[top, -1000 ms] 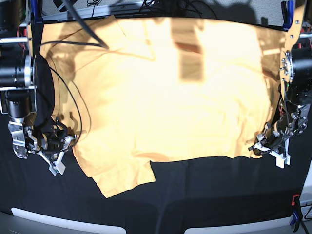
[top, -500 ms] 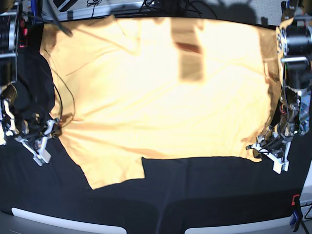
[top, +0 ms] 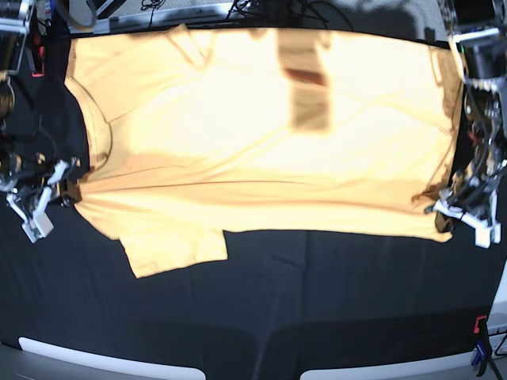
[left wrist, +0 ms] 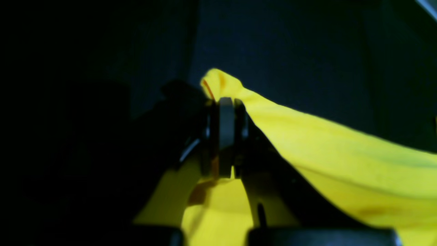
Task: Layout the t-shirt on the table in an organized manner, then fold the t-shirt properly
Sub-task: 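Lift the hem with both grippers and fold it over toward the collar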
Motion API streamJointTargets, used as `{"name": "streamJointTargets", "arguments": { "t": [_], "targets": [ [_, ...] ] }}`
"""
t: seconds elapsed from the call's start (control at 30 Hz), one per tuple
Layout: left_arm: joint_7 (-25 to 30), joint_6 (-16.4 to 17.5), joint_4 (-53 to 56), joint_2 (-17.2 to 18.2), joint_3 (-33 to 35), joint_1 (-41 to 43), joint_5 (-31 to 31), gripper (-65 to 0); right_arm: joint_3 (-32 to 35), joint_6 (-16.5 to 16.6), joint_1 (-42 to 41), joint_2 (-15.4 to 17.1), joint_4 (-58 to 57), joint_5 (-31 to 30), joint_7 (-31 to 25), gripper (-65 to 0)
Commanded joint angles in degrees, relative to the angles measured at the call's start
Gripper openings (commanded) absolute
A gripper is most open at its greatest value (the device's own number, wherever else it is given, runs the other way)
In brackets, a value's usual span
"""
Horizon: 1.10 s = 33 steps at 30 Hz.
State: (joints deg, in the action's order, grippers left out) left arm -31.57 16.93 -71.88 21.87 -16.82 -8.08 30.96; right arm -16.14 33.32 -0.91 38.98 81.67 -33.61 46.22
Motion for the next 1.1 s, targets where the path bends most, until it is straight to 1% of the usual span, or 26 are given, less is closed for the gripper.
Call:
{"name": "streamJointTargets", "arguments": {
  "t": [0.0,0.1,0.17,0.23,0.4,0.53,0.7,0.77,0.83,0.97,1.0,1.03,1.07],
  "targets": [
    [2.0,0.2,-2.8,1.1,-1.3,-0.2,0.7,-65.0,-1.8,-0.1,0.5,1.5,2.5,-1.9,-0.7,-65.0],
    [1.7,0.2,-7.2,0.8,-4.9,4.0,1.4,-65.0,-4.5,-0.1,6.0,1.5,7.6,-3.4,-0.7,-65.0],
    [1.5,0.2,-9.5,0.8,-7.3,6.8,4.0,-65.0,-6.1,-0.1,9.6,1.3,10.8,-3.7,-0.6,-65.0],
    [1.2,0.2,-11.4,0.8,-9.2,9.4,4.7,-65.0,-8.3,-0.1,12.8,0.3,13.9,-3.7,0.0,-65.0],
    [1.1,0.3,-13.8,0.8,-11.6,15.0,4.7,-65.0,-15.1,0.0,19.6,-4.7,20.9,-3.7,0.3,-65.0],
    [1.0,0.3,-14.8,0.8,-11.8,18.4,4.6,-65.0,-19.4,3.7,23.4,-8.5,24.3,-3.7,1.0,-65.0],
    [-0.2,0.3,-15.1,0.8,-11.8,21.0,4.4,-65.0,-23.5,5.1,26.4,-12.1,25.1,-3.7,2.3,-65.0],
    [-0.2,0.4,-15.1,0.8,-11.8,21.6,4.3,-65.0,-24.5,5.3,27.3,-12.7,25.1,-3.7,2.7,-65.0],
    [-0.2,0.4,-15.1,0.7,-11.8,21.9,2.8,-65.0,-24.5,5.3,27.8,-12.8,25.1,-3.7,3.4,-65.0],
    [-0.2,0.4,-15.1,0.7,-11.8,22.1,-0.6,-65.0,-24.4,5.3,27.8,-12.8,24.7,-3.7,7.1,-65.0],
    [-0.2,0.4,-15.1,0.7,-11.8,22.2,-1.4,-65.0,-24.3,5.3,27.8,-12.8,24.7,-3.4,7.6,-60.1],
    [-0.3,0.4,-15.1,0.7,-11.8,22.3,-2.1,-65.0,-24.3,5.3,27.8,-12.8,24.5,-3.0,8.1,-53.2],
    [-0.8,0.5,-15.1,0.7,-11.8,22.2,-2.5,-63.5,-24.3,5.3,27.7,-12.8,24.4,-2.3,8.1,-46.8]
  ]
}}
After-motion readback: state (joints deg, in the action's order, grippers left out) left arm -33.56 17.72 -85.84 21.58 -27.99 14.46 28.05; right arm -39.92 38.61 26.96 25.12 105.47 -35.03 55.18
